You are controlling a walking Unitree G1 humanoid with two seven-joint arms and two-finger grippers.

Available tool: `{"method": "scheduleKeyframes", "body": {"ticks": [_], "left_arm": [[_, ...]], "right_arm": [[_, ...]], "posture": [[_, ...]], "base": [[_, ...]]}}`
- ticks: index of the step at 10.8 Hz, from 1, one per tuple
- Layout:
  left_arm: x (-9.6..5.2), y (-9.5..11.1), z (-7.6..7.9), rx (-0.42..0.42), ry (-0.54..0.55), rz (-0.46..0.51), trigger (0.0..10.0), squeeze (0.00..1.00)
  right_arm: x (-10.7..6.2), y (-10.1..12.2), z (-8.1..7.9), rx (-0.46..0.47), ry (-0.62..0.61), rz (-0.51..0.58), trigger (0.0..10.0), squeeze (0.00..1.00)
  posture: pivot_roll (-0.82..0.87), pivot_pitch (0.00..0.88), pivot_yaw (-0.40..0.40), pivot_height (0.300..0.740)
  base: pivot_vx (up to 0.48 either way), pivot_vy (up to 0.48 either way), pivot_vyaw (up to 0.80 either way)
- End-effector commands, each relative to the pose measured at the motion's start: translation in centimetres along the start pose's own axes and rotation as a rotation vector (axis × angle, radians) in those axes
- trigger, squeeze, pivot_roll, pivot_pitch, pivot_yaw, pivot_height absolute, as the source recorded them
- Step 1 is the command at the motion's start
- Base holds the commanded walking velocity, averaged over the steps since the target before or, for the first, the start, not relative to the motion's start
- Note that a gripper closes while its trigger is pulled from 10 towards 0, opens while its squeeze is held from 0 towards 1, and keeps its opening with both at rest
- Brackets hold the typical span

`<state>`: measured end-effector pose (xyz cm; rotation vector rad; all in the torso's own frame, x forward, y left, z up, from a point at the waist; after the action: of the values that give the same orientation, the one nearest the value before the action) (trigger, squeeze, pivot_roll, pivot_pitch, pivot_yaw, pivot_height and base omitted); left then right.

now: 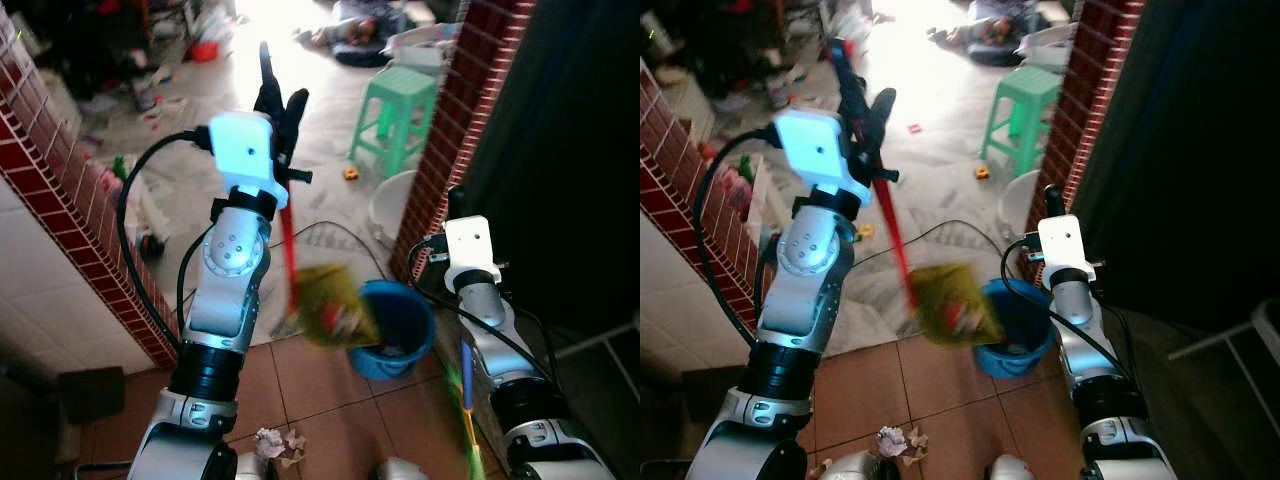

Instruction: Sweep floor

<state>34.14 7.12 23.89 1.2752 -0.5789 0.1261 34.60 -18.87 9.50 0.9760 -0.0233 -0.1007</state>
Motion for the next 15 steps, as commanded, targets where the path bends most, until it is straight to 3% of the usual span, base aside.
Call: {"method": "scheduleKeyframes", "body": {"ticks": [1, 2, 5, 6, 7, 10, 12, 14, 15], "left_arm": [[0.4, 1.5, 1.2, -0.006, -0.057, 0.085, 10.0, 0.0], [0.5, 1.2, 2.0, -0.02, -0.103, 0.074, 10.0, 0.0], [0.1, 0.0, 6.7, 0.01, -0.369, 0.053, 10.0, 0.0], [0.0, -0.1, 7.4, 0.009, -0.411, 0.05, 10.0, 0.0], [-0.9, -0.8, 11.0, 0.028, -0.657, 0.033, 10.0, 0.0], [-3.1, -0.9, 15.0, 0.119, -0.984, 0.054, 10.0, 0.0], [-3.5, -0.4, 16.0, 0.167, -1.067, 0.098, 10.0, 0.0], [-4.9, 0.0, 17.2, 0.303, -1.206, 0.187, 10.0, 0.0], [-4.3, 0.6, 17.3, 0.322, -1.142, 0.238, 10.0, 0.0]], "right_arm": [[0.2, 0.8, 0.5, -0.017, -0.019, 0.035, 10.0, 0.0], [0.2, 0.8, 0.5, -0.016, -0.02, 0.033, 10.0, 0.0], [0.3, 1.1, 0.2, -0.008, -0.017, 0.04, 10.0, 0.0], [0.3, 1.1, 0.2, -0.008, -0.018, 0.041, 10.0, 0.0], [0.3, 1.2, 0.3, -0.007, -0.021, 0.05, 10.0, 0.0], [0.2, 1.8, 0.5, -0.013, -0.031, 0.092, 10.0, 0.0], [0.1, 1.9, 0.2, -0.01, -0.026, 0.097, 10.0, 0.0], [0.2, 2.1, 0.3, -0.021, -0.032, 0.113, 10.0, 0.0], [0.3, 2.1, 0.3, -0.019, -0.032, 0.113, 10.0, 0.0]], "posture": [[-0.06, 0.0, 0.02, 0.74], [-0.06, 0.0, 0.02, 0.74], [-0.05, 0.0, 0.023, 0.74], [-0.05, 0.0, 0.023, 0.74], [-0.05, 0.0, 0.023, 0.74], [-0.06, 0.0, 0.026, 0.74], [-0.05, 0.0, 0.023, 0.74], [-0.05, 0.0, 0.02, 0.74], [-0.05, 0.0, 0.021, 0.74]], "base": [[0.0, 0.0, 0.0], [0.0, 0.0, 0.0], [0.0, 0.0, 0.0], [0.0, 0.0, 0.0], [0.0, 0.0, 0.0], [0.0, 0.0, 0.0], [0.0, 0.0, 0.0], [0.0, 0.0, 0.0], [0.0, 0.0, 0.0]]}}
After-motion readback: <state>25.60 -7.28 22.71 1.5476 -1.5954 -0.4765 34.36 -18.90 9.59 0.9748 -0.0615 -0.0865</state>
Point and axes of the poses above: a point about 5 cm out from each wrist's last joint towards the gripper, its own x axis pointing out of the wrist towards the gripper, its own y axis along the axis of the wrist's last joint, z = x × y, the point moved 2 cm from there along x, pointing out of the wrist towards the gripper, and after that the axes turned 13 degrees about -x, right-handed, at the moved point
